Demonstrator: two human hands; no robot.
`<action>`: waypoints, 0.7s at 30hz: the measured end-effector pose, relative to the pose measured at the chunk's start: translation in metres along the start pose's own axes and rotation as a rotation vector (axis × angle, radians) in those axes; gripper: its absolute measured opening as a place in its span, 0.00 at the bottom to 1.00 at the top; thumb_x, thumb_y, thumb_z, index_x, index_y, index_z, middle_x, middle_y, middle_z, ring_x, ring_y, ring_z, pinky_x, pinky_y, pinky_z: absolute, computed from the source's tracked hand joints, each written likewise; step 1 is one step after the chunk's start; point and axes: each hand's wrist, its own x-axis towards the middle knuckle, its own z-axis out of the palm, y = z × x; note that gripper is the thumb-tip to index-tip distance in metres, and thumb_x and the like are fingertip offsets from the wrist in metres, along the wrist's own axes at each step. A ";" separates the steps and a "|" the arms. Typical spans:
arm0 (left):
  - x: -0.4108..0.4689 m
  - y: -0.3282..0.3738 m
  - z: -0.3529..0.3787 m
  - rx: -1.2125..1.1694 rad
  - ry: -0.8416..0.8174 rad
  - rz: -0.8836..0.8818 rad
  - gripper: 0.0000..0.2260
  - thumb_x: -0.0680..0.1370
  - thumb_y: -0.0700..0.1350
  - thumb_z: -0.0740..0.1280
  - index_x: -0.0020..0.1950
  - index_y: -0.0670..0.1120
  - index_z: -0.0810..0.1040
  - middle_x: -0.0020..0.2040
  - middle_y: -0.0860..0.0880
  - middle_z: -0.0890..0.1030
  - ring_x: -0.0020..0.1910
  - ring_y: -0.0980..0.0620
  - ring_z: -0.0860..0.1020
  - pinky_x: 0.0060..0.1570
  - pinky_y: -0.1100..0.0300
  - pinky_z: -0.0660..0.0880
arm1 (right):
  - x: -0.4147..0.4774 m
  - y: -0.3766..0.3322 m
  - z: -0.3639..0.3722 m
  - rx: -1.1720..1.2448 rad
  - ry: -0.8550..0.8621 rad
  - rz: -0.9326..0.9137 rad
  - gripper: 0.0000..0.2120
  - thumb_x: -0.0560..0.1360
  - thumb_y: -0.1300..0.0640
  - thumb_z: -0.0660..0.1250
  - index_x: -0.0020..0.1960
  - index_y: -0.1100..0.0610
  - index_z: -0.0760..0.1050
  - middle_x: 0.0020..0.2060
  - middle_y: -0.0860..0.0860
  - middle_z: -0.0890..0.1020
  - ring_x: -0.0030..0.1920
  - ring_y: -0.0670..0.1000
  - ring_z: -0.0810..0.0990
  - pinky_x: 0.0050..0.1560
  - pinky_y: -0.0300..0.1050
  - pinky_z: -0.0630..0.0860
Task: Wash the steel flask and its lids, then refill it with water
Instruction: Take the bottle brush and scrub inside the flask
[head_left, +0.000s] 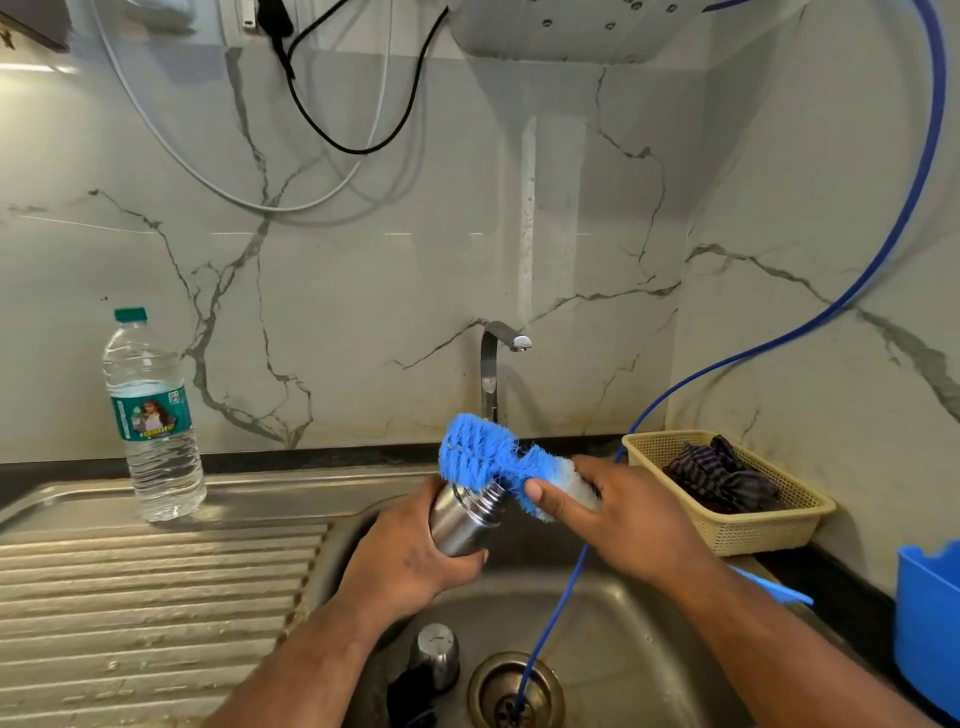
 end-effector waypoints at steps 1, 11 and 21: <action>0.000 0.001 0.000 0.000 0.018 -0.018 0.28 0.65 0.61 0.80 0.59 0.65 0.68 0.46 0.62 0.79 0.41 0.64 0.79 0.40 0.70 0.74 | 0.000 -0.002 0.000 -0.010 0.002 -0.007 0.30 0.71 0.21 0.55 0.38 0.48 0.73 0.28 0.47 0.75 0.29 0.45 0.72 0.31 0.44 0.65; 0.001 0.004 -0.005 -0.084 0.077 -0.152 0.24 0.69 0.59 0.79 0.58 0.61 0.70 0.45 0.60 0.79 0.40 0.63 0.78 0.34 0.72 0.67 | 0.002 0.011 -0.006 0.017 0.022 0.017 0.33 0.67 0.18 0.56 0.37 0.48 0.75 0.29 0.45 0.78 0.29 0.45 0.74 0.31 0.45 0.66; 0.002 0.000 -0.003 -0.224 0.017 -0.116 0.26 0.68 0.55 0.81 0.60 0.59 0.73 0.48 0.55 0.82 0.43 0.59 0.82 0.35 0.73 0.73 | 0.005 0.019 -0.011 -0.215 -0.033 0.166 0.27 0.73 0.23 0.57 0.39 0.47 0.75 0.33 0.45 0.79 0.35 0.43 0.77 0.33 0.44 0.69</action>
